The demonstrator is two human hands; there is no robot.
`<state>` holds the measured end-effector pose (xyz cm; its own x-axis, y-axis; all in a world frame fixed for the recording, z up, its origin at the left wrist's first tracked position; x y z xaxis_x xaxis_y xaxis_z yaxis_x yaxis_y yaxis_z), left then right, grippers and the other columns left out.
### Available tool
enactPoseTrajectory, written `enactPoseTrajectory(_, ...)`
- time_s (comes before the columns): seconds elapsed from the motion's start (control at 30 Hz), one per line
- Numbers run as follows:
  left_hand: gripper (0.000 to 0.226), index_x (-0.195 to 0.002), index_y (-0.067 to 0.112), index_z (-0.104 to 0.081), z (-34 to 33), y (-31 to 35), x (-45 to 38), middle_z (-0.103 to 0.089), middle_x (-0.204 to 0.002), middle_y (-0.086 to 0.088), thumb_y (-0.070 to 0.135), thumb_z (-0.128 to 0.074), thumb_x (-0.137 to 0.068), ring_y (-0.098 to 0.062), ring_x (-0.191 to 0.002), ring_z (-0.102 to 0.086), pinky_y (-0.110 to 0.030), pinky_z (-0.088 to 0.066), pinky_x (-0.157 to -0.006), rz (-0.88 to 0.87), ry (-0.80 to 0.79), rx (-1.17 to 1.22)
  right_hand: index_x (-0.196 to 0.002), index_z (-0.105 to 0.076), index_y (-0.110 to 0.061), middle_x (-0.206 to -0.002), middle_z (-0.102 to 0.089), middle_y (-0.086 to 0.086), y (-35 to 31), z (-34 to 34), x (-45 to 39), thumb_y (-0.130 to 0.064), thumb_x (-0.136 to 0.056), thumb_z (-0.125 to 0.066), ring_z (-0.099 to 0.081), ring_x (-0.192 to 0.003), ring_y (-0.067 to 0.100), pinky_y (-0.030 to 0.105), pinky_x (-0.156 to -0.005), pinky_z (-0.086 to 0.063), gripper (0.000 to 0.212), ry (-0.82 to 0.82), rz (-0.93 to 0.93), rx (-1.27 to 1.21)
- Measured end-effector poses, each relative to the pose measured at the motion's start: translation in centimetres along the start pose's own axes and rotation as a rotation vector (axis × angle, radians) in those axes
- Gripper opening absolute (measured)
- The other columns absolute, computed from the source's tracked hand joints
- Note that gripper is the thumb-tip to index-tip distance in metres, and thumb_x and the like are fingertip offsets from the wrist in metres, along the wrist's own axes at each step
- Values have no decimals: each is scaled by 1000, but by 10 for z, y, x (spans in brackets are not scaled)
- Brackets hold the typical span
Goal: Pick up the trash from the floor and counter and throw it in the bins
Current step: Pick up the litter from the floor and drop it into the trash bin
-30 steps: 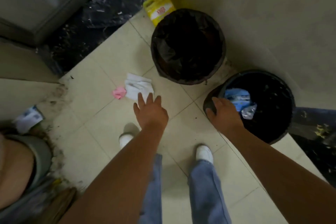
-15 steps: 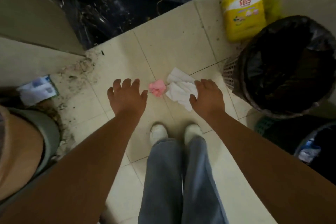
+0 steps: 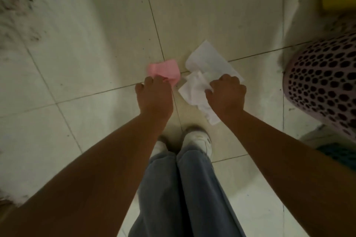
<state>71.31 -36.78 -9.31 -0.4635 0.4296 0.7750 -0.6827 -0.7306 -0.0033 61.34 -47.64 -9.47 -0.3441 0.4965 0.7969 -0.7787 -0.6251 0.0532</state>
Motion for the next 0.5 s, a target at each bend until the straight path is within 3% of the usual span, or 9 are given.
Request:
enactPoseTrajectory(0.17, 26, -117, 6, -59, 7, -6, 2, -61, -118, -13, 14, -42, -99, -28, -111, -54, -37, -39, -99, -7, 55, -15, -110, -62, -5, -120, -57, 15, 10, 0, 6, -20, -98, -38, -49, -116, 31, 38, -94, -40, 31, 59, -18, -129)
enactPoseTrajectory(0.27, 27, -116, 4, -59, 40, -6, 25, -61, -115, -14, 15, -40, -100, -28, -108, -55, -36, -42, -94, -41, 61, -34, -72, -58, -5, -109, -64, 21, 26, 17, 33, -15, -95, -42, -57, -105, 34, 35, -82, -43, 29, 56, -42, -312)
enactPoseTrajectory(0.37, 29, -116, 2, -60, 90, 2, 61, -61, -114, -17, 14, -39, -100, -31, -108, -56, -37, -45, -90, -70, 80, 35, -65, -50, -8, -103, -64, 24, 43, 48, 69, -13, -94, -43, -58, -100, 35, 36, -83, -45, 31, 22, -42, -437)
enactPoseTrajectory(0.43, 30, -114, 0, -62, 130, 17, 90, -62, -111, -20, 13, -40, -99, -34, -106, -56, -39, -45, -87, -114, 117, 125, -55, -34, -15, -80, -60, 16, 54, 75, 93, -14, -95, -43, -55, -90, 30, 33, -77, -41, 41, -1, -23, -513)
enactPoseTrajectory(0.5, 29, -110, -3, -63, 168, 36, 119, -62, -108, -23, 12, -43, -98, -36, -102, -56, -40, -45, -83, -175, 153, 163, -52, -23, -20, -59, -37, -3, 70, 104, 120, -15, -94, -45, -45, -80, 21, 26, -71, -33, 48, -11, -37, -575)
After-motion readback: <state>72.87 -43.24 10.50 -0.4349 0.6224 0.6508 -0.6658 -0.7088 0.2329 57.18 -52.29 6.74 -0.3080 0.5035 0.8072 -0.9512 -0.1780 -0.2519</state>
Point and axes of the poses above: each hand's wrist, its own x-axis away from the middle knuckle, its own z-axis out of the back of the hand, y = z × x, the point moved 6 cm from there along -x, towards the middle knuckle
